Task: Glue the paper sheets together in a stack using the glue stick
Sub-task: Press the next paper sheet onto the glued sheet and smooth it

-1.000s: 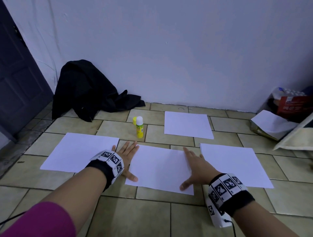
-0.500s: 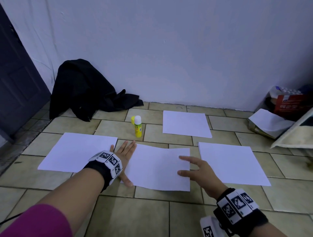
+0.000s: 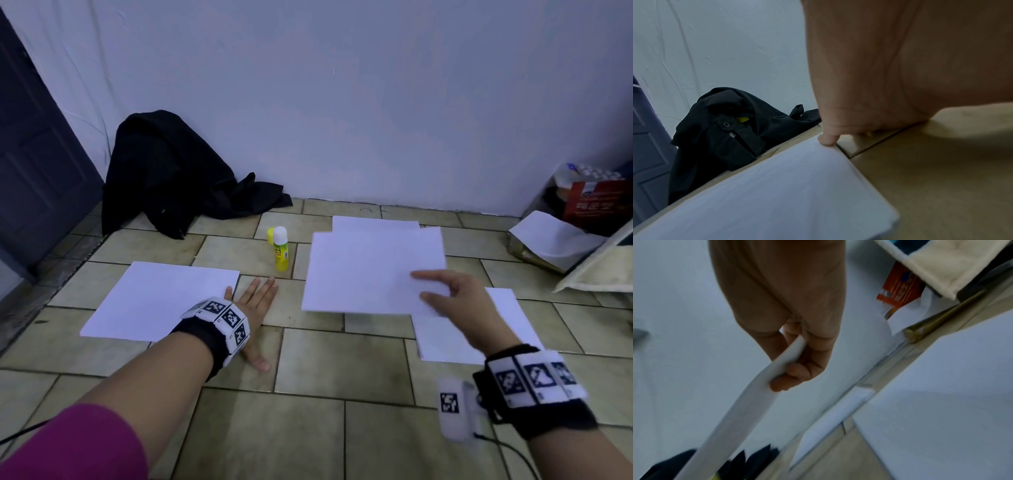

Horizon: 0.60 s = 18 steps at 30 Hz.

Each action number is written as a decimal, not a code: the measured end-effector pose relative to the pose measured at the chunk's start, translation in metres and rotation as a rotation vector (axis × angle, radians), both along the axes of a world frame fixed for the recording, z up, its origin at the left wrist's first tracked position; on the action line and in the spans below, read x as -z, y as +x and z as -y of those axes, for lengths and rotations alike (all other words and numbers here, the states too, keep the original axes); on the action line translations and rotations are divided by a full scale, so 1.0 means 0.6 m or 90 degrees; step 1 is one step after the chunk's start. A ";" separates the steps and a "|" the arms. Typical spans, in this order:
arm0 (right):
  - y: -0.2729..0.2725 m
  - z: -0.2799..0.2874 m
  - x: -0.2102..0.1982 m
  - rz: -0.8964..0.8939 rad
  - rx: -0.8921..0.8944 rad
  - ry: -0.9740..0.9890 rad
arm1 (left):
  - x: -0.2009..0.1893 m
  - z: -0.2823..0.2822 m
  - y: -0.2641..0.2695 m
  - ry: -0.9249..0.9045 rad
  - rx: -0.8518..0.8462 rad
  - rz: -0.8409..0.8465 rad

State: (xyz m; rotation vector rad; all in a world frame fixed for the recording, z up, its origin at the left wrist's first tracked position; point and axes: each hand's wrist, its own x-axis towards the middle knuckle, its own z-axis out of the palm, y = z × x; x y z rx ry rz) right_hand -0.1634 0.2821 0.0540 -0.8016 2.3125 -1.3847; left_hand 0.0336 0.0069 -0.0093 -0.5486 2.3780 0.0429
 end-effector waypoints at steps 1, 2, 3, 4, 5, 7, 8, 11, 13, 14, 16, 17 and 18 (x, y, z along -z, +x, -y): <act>-0.019 0.001 -0.007 0.005 0.018 -0.021 | 0.002 0.000 0.000 -0.004 0.000 -0.001; -0.039 0.004 -0.012 0.007 0.033 -0.038 | 0.003 0.000 0.000 -0.010 0.000 -0.002; -0.059 0.009 -0.016 0.005 0.046 -0.045 | 0.004 -0.001 0.000 -0.019 0.001 -0.002; -0.079 0.016 -0.018 0.003 0.054 -0.044 | 0.006 -0.002 0.000 -0.029 0.004 -0.001; -0.100 0.025 -0.019 0.003 0.063 -0.036 | 0.007 -0.001 -0.001 -0.037 0.005 0.001; -0.140 0.046 -0.015 0.003 0.083 -0.004 | 0.011 0.001 -0.001 -0.043 0.005 -0.004; -0.159 0.057 -0.011 -0.001 0.088 0.017 | 0.013 0.003 -0.001 -0.046 0.007 -0.010; -0.204 0.088 0.010 -0.032 0.084 0.107 | 0.017 0.004 0.001 -0.048 0.008 -0.036; -0.223 0.106 0.025 -0.044 0.075 0.168 | 0.016 0.003 0.000 -0.045 0.000 -0.037; -0.228 0.114 0.031 -0.047 0.068 0.194 | 0.015 0.003 0.000 -0.039 -0.004 -0.035; -0.232 0.129 0.039 -0.049 0.051 0.229 | 0.011 0.004 0.000 -0.013 -0.016 -0.033; -0.233 0.134 0.042 -0.049 0.044 0.238 | 0.008 0.005 0.000 0.003 -0.022 -0.031; -0.233 0.137 0.044 -0.050 0.041 0.249 | 0.006 0.005 0.000 0.017 -0.025 -0.029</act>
